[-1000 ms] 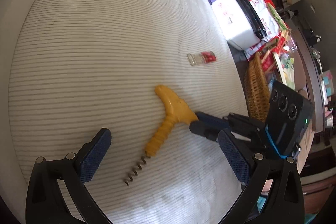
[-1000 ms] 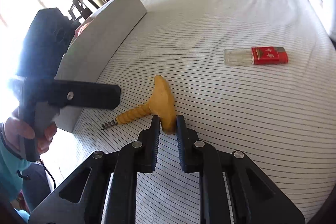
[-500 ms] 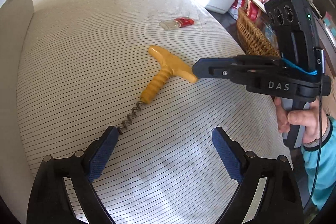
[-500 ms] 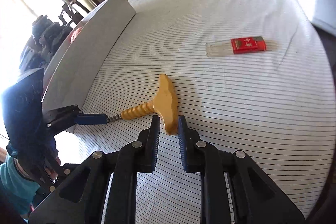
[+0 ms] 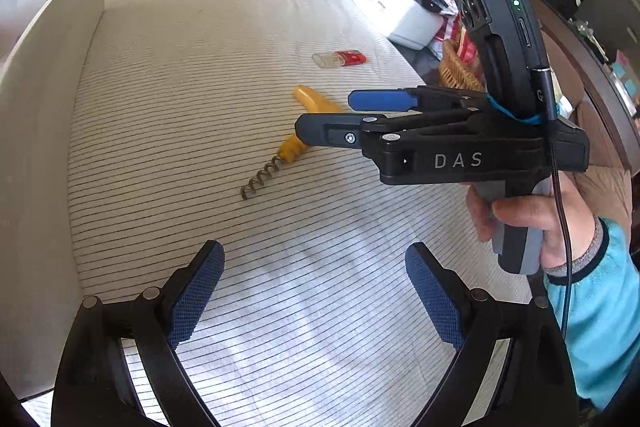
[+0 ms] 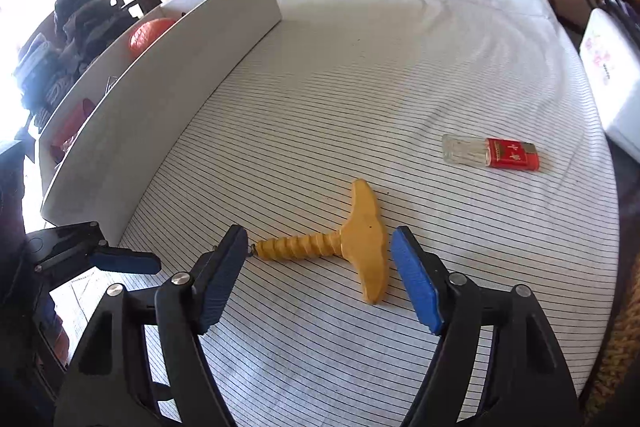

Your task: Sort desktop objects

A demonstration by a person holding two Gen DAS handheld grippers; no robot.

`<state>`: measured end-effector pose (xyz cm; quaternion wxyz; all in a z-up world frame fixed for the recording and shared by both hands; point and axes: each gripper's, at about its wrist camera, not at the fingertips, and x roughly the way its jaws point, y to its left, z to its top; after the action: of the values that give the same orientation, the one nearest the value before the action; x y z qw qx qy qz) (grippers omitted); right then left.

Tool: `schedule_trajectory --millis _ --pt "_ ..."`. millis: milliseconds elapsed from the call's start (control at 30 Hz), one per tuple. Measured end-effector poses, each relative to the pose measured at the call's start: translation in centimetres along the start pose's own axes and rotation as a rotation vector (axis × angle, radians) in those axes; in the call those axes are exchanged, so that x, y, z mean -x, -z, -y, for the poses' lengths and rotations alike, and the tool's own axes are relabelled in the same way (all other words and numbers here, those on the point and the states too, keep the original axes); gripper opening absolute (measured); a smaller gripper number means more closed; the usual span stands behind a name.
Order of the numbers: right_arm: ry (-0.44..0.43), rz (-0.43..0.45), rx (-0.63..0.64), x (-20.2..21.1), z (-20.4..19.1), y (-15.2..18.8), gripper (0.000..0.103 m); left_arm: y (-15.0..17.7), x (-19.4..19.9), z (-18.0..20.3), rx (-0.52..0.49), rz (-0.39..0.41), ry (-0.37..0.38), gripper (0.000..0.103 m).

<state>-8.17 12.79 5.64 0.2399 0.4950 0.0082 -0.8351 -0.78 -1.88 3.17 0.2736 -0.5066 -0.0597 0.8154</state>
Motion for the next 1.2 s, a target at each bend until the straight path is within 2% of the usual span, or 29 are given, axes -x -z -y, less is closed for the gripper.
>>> schedule_trajectory --millis 33,167,200,233,333,433,567,800,867,900,933,967,1067,1100,1133,1167,1200 --pt "0.000 0.002 0.000 -0.2 -0.2 0.1 0.085 0.1 0.1 -0.3 0.010 -0.003 0.005 0.094" --pt "-0.010 0.018 0.013 -0.1 -1.1 1.1 0.089 0.4 0.6 -1.0 0.038 -0.008 0.044 0.095" --pt "-0.013 0.023 0.011 0.0 -1.2 1.3 0.100 0.4 0.6 -1.0 0.031 -0.008 0.033 0.095" --pt "-0.022 0.023 0.008 -0.1 -1.3 1.5 0.103 0.3 0.6 -0.9 0.028 -0.009 0.026 0.095" --pt "-0.012 0.028 0.003 -0.3 -1.3 1.8 0.103 0.2 0.6 -0.8 0.048 -0.023 0.047 0.096" --pt "0.025 0.031 0.010 -0.3 -1.2 2.0 0.103 0.1 1.3 -0.4 0.044 -0.011 0.066 0.103" --pt "0.054 0.005 0.061 -0.5 -1.9 1.8 0.103 -0.3 1.8 -0.8 0.063 0.008 0.072 0.103" --pt "0.088 0.034 0.027 0.2 0.0 2.1 0.103 -0.8 1.0 -1.2 0.076 -0.003 0.061 0.103" --pt "0.105 0.015 0.047 0.2 0.5 2.4 0.097 -0.9 0.8 -1.3 0.081 -0.009 0.062 0.103" --pt "0.109 0.005 0.060 0.2 0.5 2.6 0.088 -1.0 0.7 -1.2 0.081 -0.010 0.064 0.103" --pt "0.117 -0.008 0.073 0.1 0.6 2.8 0.074 -1.1 0.6 -1.2 0.078 -0.009 0.062 0.103" --pt "0.132 -0.019 0.081 -0.1 0.6 2.9 0.067 -1.2 0.4 -1.2 0.077 -0.009 0.055 0.103" --pt "0.144 -0.008 0.093 -0.1 0.7 3.0 0.063 -1.6 -0.1 -1.4 0.076 -0.004 0.039 0.103" --pt "0.147 -0.006 0.092 -0.1 0.9 3.0 0.056 -1.7 -0.3 -1.5 0.073 0.002 0.032 0.103" --pt "0.160 -0.004 0.089 0.0 1.0 2.9 0.029 -1.9 -0.6 -1.6 0.069 0.006 0.021 0.103" --pt "0.169 -0.001 0.085 0.2 1.1 2.8 0.018 -2.0 -0.9 -1.6 0.061 0.008 0.007 0.103" --pt "0.156 0.000 0.076 0.3 1.2 2.9 0.017 -2.1 -1.2 -1.6 0.050 0.010 -0.009 0.103"
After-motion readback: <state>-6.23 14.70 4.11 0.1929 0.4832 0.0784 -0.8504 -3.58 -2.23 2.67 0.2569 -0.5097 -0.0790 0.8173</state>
